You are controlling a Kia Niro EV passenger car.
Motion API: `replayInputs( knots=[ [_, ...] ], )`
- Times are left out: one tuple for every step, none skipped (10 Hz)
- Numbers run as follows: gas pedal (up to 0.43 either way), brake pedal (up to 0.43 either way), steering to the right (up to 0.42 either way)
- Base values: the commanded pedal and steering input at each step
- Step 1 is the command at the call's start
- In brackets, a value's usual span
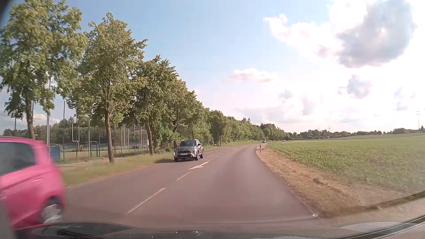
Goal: Follow the waypoints while adhering to traffic rules and regulations
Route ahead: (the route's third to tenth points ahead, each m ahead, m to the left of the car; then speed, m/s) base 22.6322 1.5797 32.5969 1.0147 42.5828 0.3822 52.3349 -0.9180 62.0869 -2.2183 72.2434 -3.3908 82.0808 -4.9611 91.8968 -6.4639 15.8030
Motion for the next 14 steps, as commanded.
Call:
replayInputs(
  knots=[
    [0.28, 0.012, 0.015],
    [0.28, 0.012, 0.015],
    [0.28, 0.012, 0.017],
    [0.28, 0.012, 0.018],
    [0.28, 0.012, 0.018],
    [0.28, 0.012, 0.018],
    [0.28, 0.012, 0.018],
    [0.28, 0.012, 0.018],
    [0.28, 0.012, 0.018],
    [0.28, 0.012, 0.018],
    [0.28, 0.012, 0.018],
    [0.28, 0.012, 0.018],
    [0.28, 0.012, 0.019],
    [0.28, 0.018, 0.021]
  ],
)
